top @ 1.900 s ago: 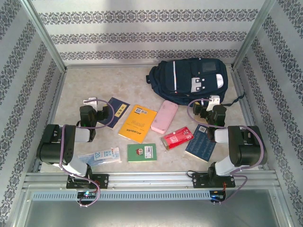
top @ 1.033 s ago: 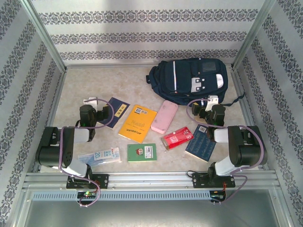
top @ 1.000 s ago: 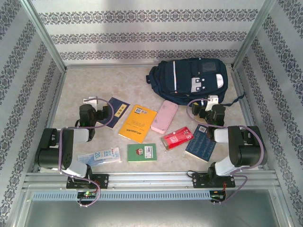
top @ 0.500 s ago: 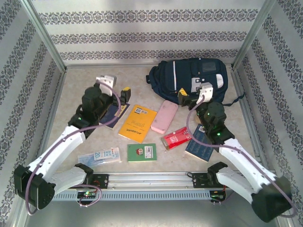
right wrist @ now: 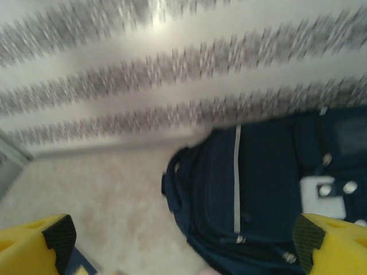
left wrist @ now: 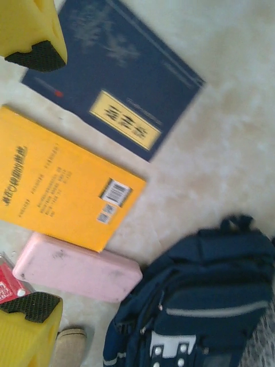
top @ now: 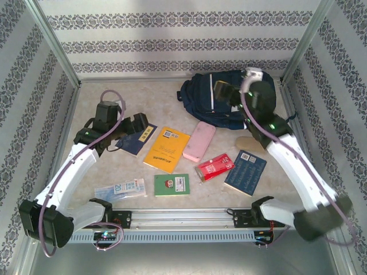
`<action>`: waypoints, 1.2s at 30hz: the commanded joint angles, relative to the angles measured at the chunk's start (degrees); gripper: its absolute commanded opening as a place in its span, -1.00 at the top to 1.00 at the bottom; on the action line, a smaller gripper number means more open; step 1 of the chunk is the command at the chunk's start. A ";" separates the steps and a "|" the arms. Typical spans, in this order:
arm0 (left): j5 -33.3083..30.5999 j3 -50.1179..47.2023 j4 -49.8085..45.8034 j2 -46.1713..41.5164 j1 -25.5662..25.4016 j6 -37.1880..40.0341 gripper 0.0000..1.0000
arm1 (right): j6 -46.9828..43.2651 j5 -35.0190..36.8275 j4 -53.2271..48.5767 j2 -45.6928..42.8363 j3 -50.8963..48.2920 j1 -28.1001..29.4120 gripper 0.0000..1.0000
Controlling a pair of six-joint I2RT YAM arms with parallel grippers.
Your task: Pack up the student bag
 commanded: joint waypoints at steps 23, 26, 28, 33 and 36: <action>5.42 -0.97 1.45 -4.30 0.65 3.48 -0.83 | 0.20 -17.95 -34.71 71.62 69.25 -9.01 -0.09; 6.26 -0.81 1.94 -3.92 0.65 3.47 -0.75 | 0.09 -22.98 -32.84 72.46 69.30 -9.53 0.17; 6.66 -0.98 2.47 -3.89 0.67 3.31 -0.72 | -1.04 -24.50 -32.27 72.51 70.01 -9.46 0.39; 6.86 -0.79 2.88 -3.74 0.69 3.13 -0.64 | -2.81 -24.64 -33.46 70.93 74.45 -10.19 1.00; 6.10 -0.82 2.92 -3.83 0.72 2.74 -0.63 | -4.01 -25.58 -32.81 66.49 74.93 -11.12 1.00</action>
